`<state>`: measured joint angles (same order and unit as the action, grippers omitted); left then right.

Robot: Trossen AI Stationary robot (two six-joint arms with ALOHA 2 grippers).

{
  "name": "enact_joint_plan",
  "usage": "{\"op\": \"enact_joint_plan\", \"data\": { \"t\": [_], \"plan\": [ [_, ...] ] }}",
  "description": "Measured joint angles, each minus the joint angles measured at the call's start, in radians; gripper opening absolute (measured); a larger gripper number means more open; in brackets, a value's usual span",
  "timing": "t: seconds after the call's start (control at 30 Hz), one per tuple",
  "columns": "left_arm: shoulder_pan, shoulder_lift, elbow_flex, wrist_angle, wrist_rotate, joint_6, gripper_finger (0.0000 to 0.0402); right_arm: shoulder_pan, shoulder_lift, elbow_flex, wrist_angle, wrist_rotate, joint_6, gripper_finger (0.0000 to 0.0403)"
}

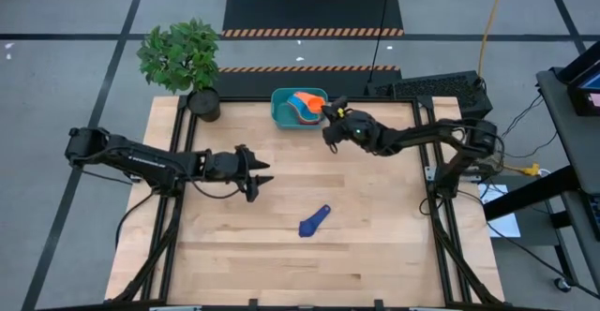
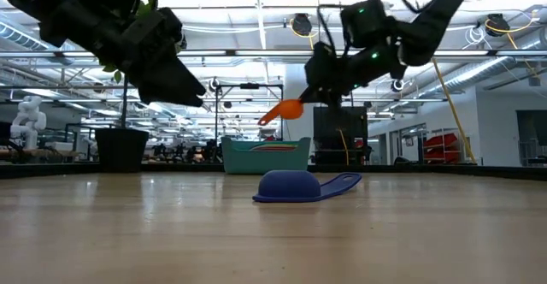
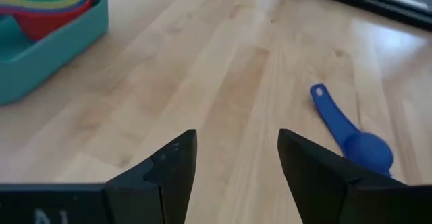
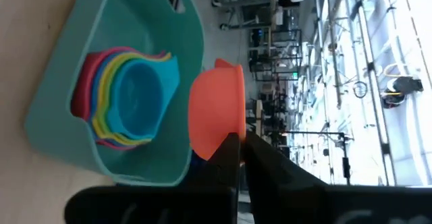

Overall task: Nest measuring cups in basket
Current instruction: Stack the orange measuring cup on top of the light blue measuring cup in the blue bin

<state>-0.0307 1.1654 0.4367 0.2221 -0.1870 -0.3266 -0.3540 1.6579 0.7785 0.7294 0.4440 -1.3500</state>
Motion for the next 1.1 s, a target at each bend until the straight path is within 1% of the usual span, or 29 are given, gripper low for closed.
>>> {"op": "enact_joint_plan", "data": {
  "t": [0.23,0.33,0.43,0.57,0.73,0.9,1.1],
  "plan": [
    [-0.020,0.000,-0.009,-0.001,-0.002,-0.016,0.0209,-0.025,0.108,0.069,0.001,-0.010,0.003,0.0000],
    [-0.027,0.000,-0.009,0.006,-0.006,-0.016,0.0209,-0.030,0.136,0.083,0.001,-0.032,0.004,0.0000],
    [-0.038,0.000,-0.009,0.019,-0.008,-0.017,0.0209,-0.034,0.154,0.089,0.000,-0.031,0.003,0.0000],
    [-0.048,0.000,-0.009,0.019,-0.008,-0.022,0.0209,-0.039,0.158,0.091,-0.007,-0.033,0.018,0.0000],
    [-0.056,0.000,-0.009,0.020,-0.008,-0.023,0.0209,-0.040,0.157,0.091,-0.009,-0.061,0.057,0.0000],
    [-0.057,0.000,-0.009,0.020,-0.008,-0.023,0.0209,-0.046,0.157,0.091,-0.049,-0.091,0.074,0.0001],
    [-0.057,0.000,-0.009,0.020,-0.008,-0.027,0.0209,-0.060,0.157,0.091,-0.075,-0.091,0.082,0.0020]
  ]
}}
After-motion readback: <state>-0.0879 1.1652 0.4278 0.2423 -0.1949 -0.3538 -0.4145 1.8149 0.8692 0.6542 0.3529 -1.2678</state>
